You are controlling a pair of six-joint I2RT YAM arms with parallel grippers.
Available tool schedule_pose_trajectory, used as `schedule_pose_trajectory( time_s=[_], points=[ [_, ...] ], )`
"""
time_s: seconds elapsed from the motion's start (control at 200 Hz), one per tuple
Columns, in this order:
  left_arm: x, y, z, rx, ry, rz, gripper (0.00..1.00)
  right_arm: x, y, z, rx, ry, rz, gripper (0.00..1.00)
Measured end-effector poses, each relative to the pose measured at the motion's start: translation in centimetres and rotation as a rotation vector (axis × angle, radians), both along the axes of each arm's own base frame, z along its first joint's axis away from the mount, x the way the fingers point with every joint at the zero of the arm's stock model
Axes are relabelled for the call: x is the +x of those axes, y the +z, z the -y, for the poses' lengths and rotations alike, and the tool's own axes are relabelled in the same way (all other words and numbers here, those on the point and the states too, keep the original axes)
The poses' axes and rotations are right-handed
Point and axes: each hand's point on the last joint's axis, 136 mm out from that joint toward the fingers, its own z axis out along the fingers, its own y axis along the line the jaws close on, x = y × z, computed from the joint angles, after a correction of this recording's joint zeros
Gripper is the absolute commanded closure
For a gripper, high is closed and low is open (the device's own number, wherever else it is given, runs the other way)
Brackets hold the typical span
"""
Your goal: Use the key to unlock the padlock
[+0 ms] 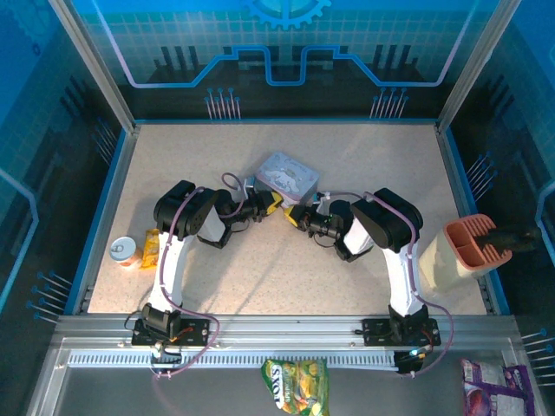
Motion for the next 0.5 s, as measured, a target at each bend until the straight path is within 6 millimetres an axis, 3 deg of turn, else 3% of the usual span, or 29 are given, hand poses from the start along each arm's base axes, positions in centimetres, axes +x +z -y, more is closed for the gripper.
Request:
schedule_pose_trajectory(
  time_s=[0.5],
  points=[
    [-0.32,-0.02,0.16,0.007,-0.022,0.019,1.0,0.25,0.14,0.31,-0.003,-0.008,-0.007,1.0]
  ],
)
